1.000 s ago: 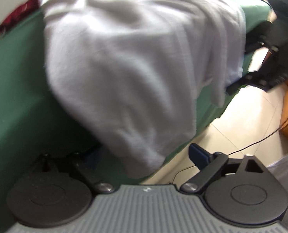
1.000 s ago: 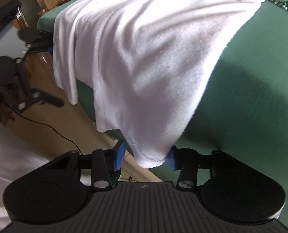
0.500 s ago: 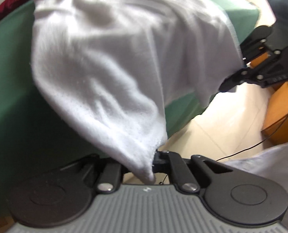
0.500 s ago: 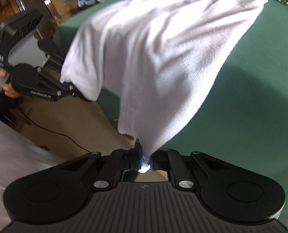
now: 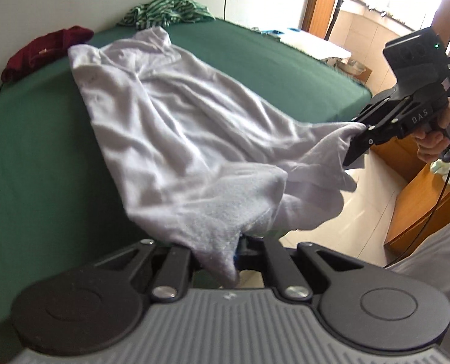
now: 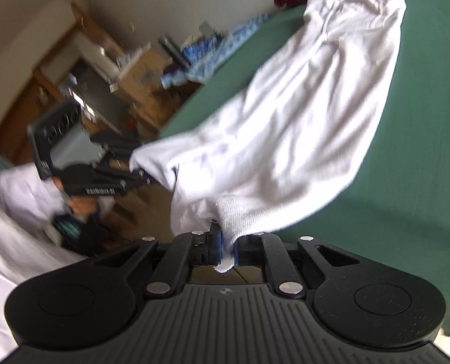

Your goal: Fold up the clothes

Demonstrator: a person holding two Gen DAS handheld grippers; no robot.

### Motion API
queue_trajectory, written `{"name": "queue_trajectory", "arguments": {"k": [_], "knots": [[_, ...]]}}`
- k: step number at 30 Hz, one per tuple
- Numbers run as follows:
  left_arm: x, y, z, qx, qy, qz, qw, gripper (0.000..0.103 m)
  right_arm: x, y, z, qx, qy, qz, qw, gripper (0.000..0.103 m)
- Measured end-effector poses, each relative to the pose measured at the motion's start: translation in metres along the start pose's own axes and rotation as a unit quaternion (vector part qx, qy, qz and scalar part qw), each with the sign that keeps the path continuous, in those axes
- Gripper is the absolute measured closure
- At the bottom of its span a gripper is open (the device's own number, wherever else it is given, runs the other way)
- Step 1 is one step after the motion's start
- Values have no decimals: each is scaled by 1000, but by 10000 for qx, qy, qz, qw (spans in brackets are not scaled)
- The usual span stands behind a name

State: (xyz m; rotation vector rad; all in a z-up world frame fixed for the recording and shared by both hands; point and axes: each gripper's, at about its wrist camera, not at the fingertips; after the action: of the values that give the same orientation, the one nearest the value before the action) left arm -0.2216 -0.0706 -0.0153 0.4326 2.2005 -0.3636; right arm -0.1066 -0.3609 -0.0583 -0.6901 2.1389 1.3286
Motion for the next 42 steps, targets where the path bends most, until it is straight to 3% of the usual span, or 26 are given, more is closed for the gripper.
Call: {"name": "queue_trajectory", "arguments": {"k": [6, 11, 13, 14, 15, 16, 18, 20, 23, 26, 31, 33, 34, 37, 38, 39, 42], "knots": [[-56, 57, 36, 258, -83, 100, 9996, 98, -47, -19, 12, -8, -475, 609, 9970, 95], [-79, 108, 92, 484, 217, -78, 9986, 95, -69, -54, 29, 603, -711, 878, 9918, 91], [-82, 122, 111, 622, 352, -82, 9974, 87, -73, -67, 33, 849, -907, 1054, 9866, 82], [-83, 129, 120, 691, 417, -77, 9967, 74, -74, -73, 35, 972, -1004, 1142, 9836, 65], [-84, 135, 125, 774, 469, -145, 9958, 58, -76, -79, 38, 1094, -1102, 1229, 9802, 54], [-84, 142, 129, 862, 517, -235, 9947, 52, -78, -84, 39, 1173, -1238, 1314, 9765, 45], [-88, 156, 123, 1003, 419, -488, 9929, 33, -82, -86, 35, 1159, -1644, 1481, 9683, 45], [-92, 169, 107, 1002, 233, -725, 9920, 27, -81, -79, 22, 1200, -2019, 1502, 9604, 47], [-87, 180, 88, 887, 73, -1007, 9909, 20, -75, -62, 10, 2035, -2146, 839, 9516, 47], [-70, 179, 93, 867, 290, -1393, 9860, 19, -64, -58, 15, 2691, -1961, 300, 9425, 47], [-51, 150, 94, 593, 375, -1757, 9819, 20, -72, -60, 50, 2665, -1393, -797, 9504, 47], [-48, 135, 88, 407, 292, -1776, 9828, 20, -77, -63, 61, 2664, -1236, -1207, 9482, 51], [-47, 129, 86, 307, 268, -1764, 9835, 21, -80, -66, 65, 2609, -1116, -1317, 9498, 57], [-39, 113, 88, -32, 321, -1632, 9861, 40, -90, -75, 69, 2489, -896, -1508, 9525, 97], [-38, 108, 86, -167, 257, -1541, 9876, 51, -94, -78, 67, 2438, -928, -1515, 9534, 97], [-37, 104, 83, -207, 240, -1496, 9882, 73, -99, -79, 62, 2363, -1105, -1434, 9547, 97], [-33, 104, 75, -392, 256, -1610, 9858, 83, -115, -87, 52, 2254, -1547, -1078, 9558, 97]]}}
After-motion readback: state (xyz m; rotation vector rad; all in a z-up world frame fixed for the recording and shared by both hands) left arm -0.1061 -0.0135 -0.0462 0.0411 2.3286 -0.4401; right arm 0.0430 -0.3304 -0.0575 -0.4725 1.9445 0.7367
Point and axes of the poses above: each gripper's, at about its wrist camera, not at the fingertips, and z roughly the way its jaws point, y to its left, x to its underside, and after that the axes turned 13 degrees about -y, right-handed
